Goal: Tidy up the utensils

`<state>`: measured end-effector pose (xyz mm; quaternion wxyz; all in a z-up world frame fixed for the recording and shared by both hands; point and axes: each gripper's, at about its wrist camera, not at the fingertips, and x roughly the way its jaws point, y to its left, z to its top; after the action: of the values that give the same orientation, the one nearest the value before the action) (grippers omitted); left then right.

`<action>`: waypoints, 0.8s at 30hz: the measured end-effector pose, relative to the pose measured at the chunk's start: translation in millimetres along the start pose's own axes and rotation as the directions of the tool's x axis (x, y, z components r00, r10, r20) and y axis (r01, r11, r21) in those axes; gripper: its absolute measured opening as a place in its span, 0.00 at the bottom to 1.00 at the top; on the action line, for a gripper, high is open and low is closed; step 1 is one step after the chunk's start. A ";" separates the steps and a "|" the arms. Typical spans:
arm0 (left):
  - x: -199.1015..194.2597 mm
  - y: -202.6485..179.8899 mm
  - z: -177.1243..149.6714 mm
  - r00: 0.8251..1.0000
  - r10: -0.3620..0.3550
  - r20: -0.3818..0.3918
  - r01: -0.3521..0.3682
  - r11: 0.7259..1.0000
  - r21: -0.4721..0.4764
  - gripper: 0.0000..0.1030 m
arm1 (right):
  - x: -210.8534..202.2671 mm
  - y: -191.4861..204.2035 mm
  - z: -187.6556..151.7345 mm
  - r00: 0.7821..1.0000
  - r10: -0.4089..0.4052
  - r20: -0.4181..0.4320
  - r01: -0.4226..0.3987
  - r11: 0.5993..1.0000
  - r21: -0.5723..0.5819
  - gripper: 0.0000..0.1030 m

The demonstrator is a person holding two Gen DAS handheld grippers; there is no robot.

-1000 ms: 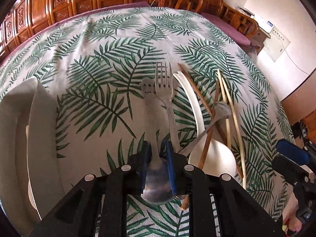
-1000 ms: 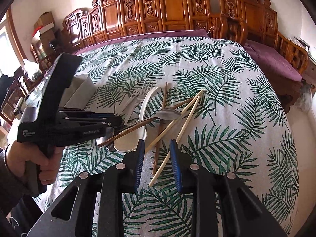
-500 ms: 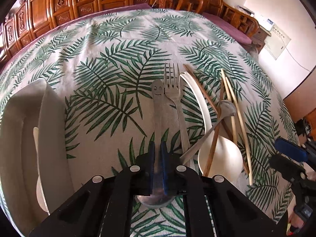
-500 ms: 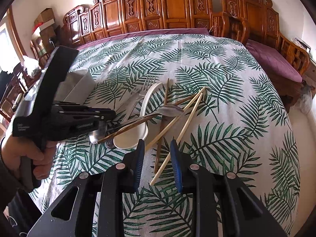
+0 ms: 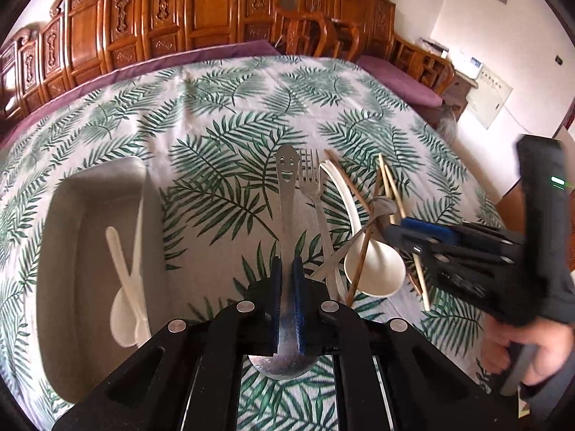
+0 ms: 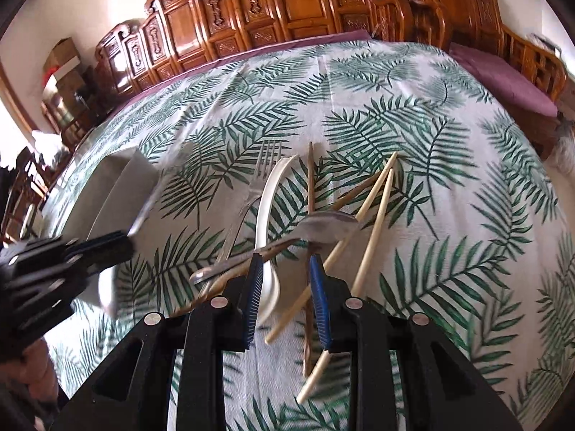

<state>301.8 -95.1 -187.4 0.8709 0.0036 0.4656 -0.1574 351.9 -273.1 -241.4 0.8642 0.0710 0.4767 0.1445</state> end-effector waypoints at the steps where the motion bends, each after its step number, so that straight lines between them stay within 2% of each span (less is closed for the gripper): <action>1: -3.1 1.3 -1.4 1.000 -0.003 0.005 0.003 1.000 -0.002 0.05 | 2.5 -0.8 0.9 1.000 0.002 -0.004 -0.002 1.000 0.010 0.28; 10: -25.6 11.4 -9.5 0.999 -0.027 0.047 0.029 0.999 -0.025 0.05 | 17.9 -6.2 11.6 1.000 0.010 -0.018 -0.008 0.995 0.100 0.28; 12: -28.6 13.3 -11.0 0.998 -0.033 0.051 0.035 0.999 -0.031 0.05 | 19.9 -6.3 15.5 1.000 -0.010 -0.018 0.012 0.994 0.109 0.29; 14: -30.6 15.5 -12.2 0.998 -0.038 0.054 0.040 0.999 -0.036 0.05 | 23.2 -7.6 19.7 0.999 -0.026 -0.024 0.029 0.991 0.127 0.36; 24: -37.5 22.9 -18.5 0.997 -0.044 0.064 0.047 0.998 -0.049 0.05 | 33.0 -12.5 38.0 0.995 -0.094 -0.032 0.098 0.983 0.158 0.40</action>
<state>273.7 -60.3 -170.6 0.8811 -0.0342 0.4417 -0.1654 402.9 -273.9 -250.9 0.8558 0.1152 0.5002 0.0648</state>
